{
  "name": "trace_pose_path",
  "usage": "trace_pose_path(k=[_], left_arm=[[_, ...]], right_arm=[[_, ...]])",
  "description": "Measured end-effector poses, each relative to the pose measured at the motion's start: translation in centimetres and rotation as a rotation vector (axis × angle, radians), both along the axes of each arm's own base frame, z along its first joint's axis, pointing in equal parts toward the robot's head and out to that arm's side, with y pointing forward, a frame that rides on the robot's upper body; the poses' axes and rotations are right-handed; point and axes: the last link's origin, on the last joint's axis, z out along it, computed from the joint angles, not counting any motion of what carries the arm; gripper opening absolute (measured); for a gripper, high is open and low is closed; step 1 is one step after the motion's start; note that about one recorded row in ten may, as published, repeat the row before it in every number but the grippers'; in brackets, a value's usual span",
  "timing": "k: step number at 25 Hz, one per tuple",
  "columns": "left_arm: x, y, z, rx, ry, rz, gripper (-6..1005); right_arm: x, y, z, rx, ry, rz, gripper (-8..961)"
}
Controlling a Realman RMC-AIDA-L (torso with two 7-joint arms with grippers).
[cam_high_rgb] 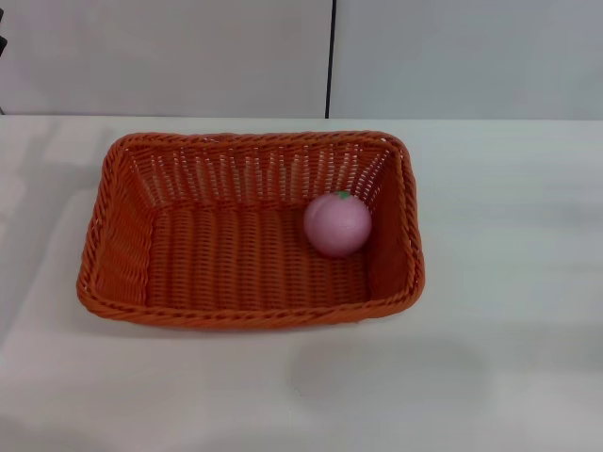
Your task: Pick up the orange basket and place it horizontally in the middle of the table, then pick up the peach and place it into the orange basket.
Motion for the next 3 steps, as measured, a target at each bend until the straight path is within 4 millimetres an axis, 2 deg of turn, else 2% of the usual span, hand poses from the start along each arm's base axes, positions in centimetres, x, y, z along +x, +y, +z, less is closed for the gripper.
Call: trace_pose_path(k=[3], left_arm=[[-0.07, -0.01, 0.17, 0.010, -0.003, 0.003, 824]], right_arm=[[0.07, -0.09, 0.01, 0.000, 0.000, -0.002, 437]])
